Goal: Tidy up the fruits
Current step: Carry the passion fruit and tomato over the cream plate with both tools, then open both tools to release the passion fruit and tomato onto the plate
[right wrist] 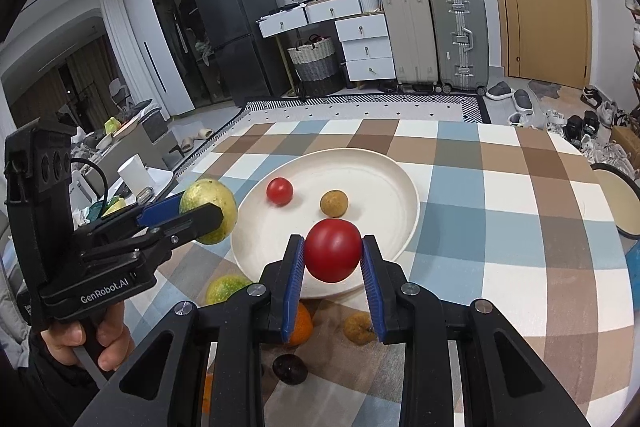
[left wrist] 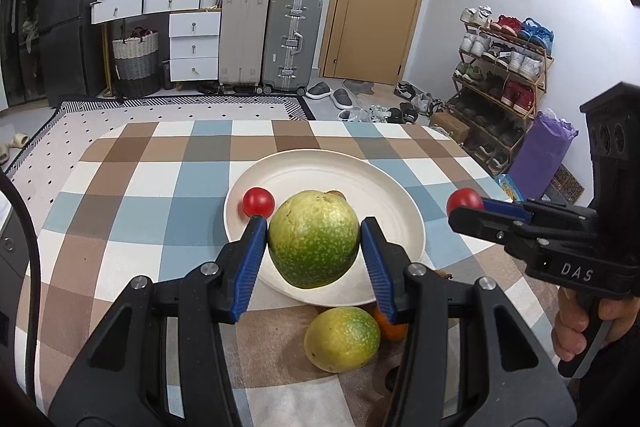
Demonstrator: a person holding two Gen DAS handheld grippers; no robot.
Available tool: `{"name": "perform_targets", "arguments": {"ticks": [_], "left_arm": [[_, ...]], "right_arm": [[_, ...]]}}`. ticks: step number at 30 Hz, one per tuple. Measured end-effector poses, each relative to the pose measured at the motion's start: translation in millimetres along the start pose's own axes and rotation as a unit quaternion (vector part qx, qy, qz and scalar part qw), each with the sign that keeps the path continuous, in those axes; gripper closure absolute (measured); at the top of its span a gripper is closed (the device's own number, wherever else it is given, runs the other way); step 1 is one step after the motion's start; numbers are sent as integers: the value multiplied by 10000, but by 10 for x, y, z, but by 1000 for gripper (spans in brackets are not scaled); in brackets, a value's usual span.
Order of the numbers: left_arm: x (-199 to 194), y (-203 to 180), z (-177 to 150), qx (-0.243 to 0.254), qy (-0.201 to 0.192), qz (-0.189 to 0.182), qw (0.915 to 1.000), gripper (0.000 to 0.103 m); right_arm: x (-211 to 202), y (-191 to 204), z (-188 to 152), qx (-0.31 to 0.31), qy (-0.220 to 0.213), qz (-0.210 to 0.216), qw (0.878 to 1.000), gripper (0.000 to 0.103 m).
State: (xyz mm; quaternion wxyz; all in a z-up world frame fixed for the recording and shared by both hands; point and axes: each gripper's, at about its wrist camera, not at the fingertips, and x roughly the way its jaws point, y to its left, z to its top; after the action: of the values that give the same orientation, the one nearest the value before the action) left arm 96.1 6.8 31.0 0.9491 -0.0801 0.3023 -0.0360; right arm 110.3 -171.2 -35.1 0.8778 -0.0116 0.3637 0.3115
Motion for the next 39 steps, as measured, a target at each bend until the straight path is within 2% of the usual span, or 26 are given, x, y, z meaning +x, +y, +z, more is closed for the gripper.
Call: {"name": "perform_targets", "arguments": {"ticks": [5, 15, 28, 30, 32, 37, 39], "left_arm": [[128, 25, 3, -23, 52, 76, 10000, 57], [420, 51, -68, 19, 234, 172, 9996, 57], [554, 69, -106, 100, 445, 156, 9988, 57], [518, 45, -102, 150, 406, 216, 9988, 57], [453, 19, -88, 221, 309, 254, 9990, 55], [262, 15, -93, 147, 120, 289, 9994, 30], [169, 10, -103, 159, 90, 362, 9992, 20]], "right_arm": [[93, -67, 63, 70, 36, 28, 10000, 74], [380, -147, -84, 275, 299, 76, 9991, 74], [608, -67, -148, 158, 521, -41, 9985, 73], [585, -52, -153, 88, 501, 0, 9987, 67], [524, -32, -162, 30, 417, 30, 9991, 57], [389, -55, -197, -36, 336, -112, 9994, 49], [333, -86, -211, -20, 322, -166, 9993, 31]]}}
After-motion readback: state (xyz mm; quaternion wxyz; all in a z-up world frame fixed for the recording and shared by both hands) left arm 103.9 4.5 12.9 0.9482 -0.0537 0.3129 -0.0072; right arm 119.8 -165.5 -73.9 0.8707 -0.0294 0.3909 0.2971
